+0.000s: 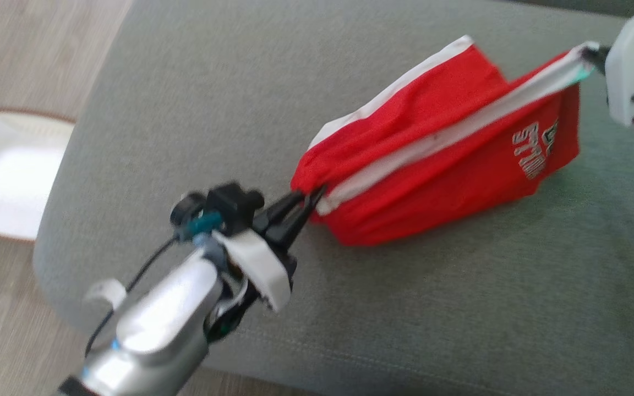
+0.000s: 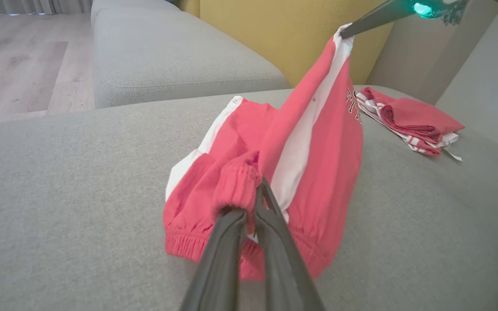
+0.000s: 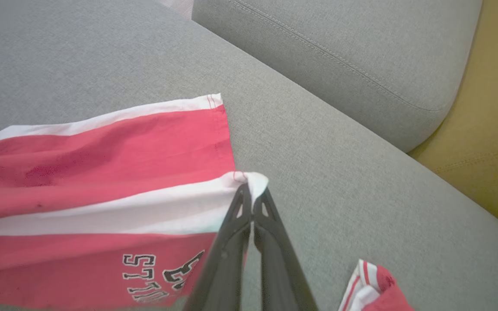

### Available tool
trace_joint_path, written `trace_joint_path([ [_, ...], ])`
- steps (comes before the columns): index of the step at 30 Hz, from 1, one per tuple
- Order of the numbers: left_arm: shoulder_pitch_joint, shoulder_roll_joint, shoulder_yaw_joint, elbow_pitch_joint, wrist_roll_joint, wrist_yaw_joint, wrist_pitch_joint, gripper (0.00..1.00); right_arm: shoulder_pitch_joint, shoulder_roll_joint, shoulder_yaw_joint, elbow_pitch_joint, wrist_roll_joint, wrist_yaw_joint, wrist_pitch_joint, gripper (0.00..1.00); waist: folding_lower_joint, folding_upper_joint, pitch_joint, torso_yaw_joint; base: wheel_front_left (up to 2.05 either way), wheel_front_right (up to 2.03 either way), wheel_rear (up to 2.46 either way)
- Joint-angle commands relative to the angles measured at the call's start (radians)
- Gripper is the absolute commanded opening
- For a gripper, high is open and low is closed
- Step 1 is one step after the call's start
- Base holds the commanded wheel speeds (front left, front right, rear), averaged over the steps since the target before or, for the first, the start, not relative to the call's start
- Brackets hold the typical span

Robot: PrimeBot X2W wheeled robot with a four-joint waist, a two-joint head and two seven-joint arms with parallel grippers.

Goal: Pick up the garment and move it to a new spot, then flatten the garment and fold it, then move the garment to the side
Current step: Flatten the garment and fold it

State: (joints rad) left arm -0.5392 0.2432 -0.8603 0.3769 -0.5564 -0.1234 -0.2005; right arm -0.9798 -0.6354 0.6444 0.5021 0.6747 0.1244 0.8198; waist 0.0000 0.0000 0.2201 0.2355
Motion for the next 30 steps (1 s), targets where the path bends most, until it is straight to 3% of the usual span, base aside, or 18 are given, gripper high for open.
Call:
trace_joint_path([
  [1,-0.058,0.014,0.043,-0.016,-0.006,-0.003,-0.014,0.0,-0.031,-0.001,-0.008,-0.016,-0.012,0.006,-0.001,0.0,0.0,0.0,0.044,0.039,0.0,0.0,0.0],
  [10,-0.199,-0.04,0.011,0.137,-0.013,-0.007,-0.052,0.0,-0.195,0.071,0.04,0.155,-0.083,0.006,-0.053,0.0,0.0,0.0,0.146,0.096,0.0,0.0,0.0],
  [20,-0.282,-0.092,-0.012,0.22,-0.026,-0.007,-0.061,0.0,-0.286,0.103,0.134,0.288,-0.119,0.006,-0.179,0.0,0.0,0.0,0.213,0.118,0.0,0.0,0.0],
  [21,-0.284,-0.094,-0.006,0.223,-0.024,-0.007,-0.061,0.0,-0.293,0.106,0.138,0.299,-0.119,0.006,-0.202,0.55,0.0,0.0,0.217,0.117,0.0,0.0,0.0],
  [22,-0.286,-0.095,-0.002,0.228,-0.021,-0.007,-0.061,0.0,-0.298,0.113,0.142,0.31,-0.115,0.006,-0.222,1.0,0.0,0.0,0.22,0.114,0.0,0.0,0.0],
  [23,-0.287,-0.095,0.006,0.232,-0.016,-0.007,-0.061,0.04,-0.302,0.121,0.15,0.315,-0.112,0.006,-0.243,1.0,0.0,0.0,0.222,0.11,0.0,0.0,0.0],
  [24,-0.288,-0.095,0.014,0.238,-0.01,-0.007,-0.061,0.45,-0.306,0.128,0.159,0.322,-0.11,0.006,-0.263,1.0,0.0,0.0,0.222,0.106,0.0,0.0,0.0],
  [25,-0.287,-0.095,0.022,0.244,-0.005,-0.007,-0.061,0.62,-0.308,0.133,0.171,0.328,-0.108,0.006,-0.281,1.0,0.0,0.0,0.221,0.101,0.0,0.0,0.0],
  [26,-0.286,-0.094,0.031,0.25,0.002,-0.007,-0.061,0.87,-0.31,0.135,0.184,0.334,-0.107,0.006,-0.296,1.0,0.0,0.0,0.218,0.095,0.0,0.0,0.0],
  [27,-0.283,-0.093,0.042,0.254,0.01,-0.007,-0.061,1.0,-0.311,0.137,0.194,0.341,-0.105,0.006,-0.313,1.0,0.0,0.0,0.214,0.089,0.0,0.0,0.0],
  [30,-0.266,-0.09,0.092,0.254,0.035,-0.007,-0.061,1.0,-0.311,0.139,0.213,0.361,-0.101,0.006,-0.381,1.0,0.0,0.0,0.192,0.072,0.0,0.0,0.0],
])
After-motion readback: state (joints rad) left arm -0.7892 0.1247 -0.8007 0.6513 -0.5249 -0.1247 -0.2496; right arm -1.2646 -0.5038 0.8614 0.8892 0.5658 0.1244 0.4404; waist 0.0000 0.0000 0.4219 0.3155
